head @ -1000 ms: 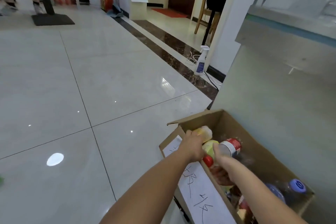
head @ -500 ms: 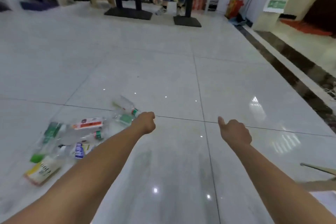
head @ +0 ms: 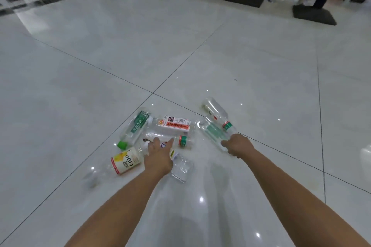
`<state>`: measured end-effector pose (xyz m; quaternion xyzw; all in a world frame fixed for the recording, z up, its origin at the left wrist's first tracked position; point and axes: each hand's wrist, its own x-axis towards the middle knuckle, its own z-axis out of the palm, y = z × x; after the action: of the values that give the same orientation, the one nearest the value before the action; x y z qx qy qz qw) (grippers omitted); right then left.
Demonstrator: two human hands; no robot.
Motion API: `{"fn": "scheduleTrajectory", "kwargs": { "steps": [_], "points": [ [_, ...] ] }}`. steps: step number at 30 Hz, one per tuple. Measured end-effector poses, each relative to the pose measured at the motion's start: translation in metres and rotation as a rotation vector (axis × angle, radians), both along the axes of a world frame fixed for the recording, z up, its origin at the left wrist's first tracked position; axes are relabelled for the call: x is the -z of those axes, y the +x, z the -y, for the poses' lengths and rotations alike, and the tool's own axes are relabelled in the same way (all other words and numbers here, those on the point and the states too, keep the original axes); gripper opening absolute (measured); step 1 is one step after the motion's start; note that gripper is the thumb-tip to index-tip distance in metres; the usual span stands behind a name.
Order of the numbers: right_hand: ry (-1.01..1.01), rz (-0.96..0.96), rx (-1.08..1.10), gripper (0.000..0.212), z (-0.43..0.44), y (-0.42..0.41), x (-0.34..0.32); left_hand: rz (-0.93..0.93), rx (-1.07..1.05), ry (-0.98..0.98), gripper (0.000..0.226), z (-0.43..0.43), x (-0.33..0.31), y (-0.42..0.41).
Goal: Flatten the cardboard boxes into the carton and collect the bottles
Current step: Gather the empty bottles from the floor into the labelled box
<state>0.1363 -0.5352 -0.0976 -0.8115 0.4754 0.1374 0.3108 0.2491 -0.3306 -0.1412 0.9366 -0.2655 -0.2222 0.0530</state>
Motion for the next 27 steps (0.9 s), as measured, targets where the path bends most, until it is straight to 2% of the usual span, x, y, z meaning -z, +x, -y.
{"fn": "scheduleTrajectory", "kwargs": {
  "steps": [3,5,8,12,14,16,18,20,22,24,25,27],
  "points": [
    [-0.111,-0.064,-0.029,0.050,0.012,-0.006,0.027,0.089,-0.013,0.015,0.069,0.016,0.014,-0.020],
    [-0.138,-0.047,-0.015,0.066,0.014,-0.007,0.042,0.074,-0.048,0.022,0.067,0.020,0.022,-0.026],
    [-0.091,-0.032,-0.029,0.088,0.015,-0.005,0.058,-0.003,-0.101,-0.009,0.050,0.019,0.033,-0.030],
    [-0.051,-0.074,-0.085,0.105,0.020,-0.006,0.074,-0.045,-0.113,-0.023,0.048,0.021,0.033,-0.042],
    [-0.084,-0.076,-0.039,0.104,0.021,-0.006,0.079,-0.039,-0.156,-0.056,0.047,0.021,0.026,-0.040],
    [-0.083,-0.098,0.037,0.102,0.021,-0.006,0.080,0.105,-0.184,-0.063,0.047,0.014,0.019,-0.024],
    [-0.034,-0.131,0.082,0.104,0.018,-0.008,0.082,0.240,-0.091,-0.011,0.061,-0.004,0.023,-0.003],
    [0.026,-0.119,0.127,0.099,0.020,-0.009,0.085,0.205,0.012,0.054,0.071,-0.021,0.030,0.011],
    [0.109,-0.072,0.232,0.075,0.023,-0.008,0.090,0.222,0.090,0.120,0.073,-0.030,0.032,0.011],
    [0.265,0.005,0.309,0.033,0.022,-0.007,0.093,0.255,0.136,0.209,0.069,-0.033,0.033,0.004],
    [0.352,0.046,0.348,0.024,0.019,-0.007,0.092,0.223,0.118,0.247,0.067,-0.034,0.034,0.000],
    [0.478,0.091,0.412,0.026,0.011,-0.004,0.088,0.102,0.033,0.282,0.072,-0.036,0.041,-0.008]
  ]
}}
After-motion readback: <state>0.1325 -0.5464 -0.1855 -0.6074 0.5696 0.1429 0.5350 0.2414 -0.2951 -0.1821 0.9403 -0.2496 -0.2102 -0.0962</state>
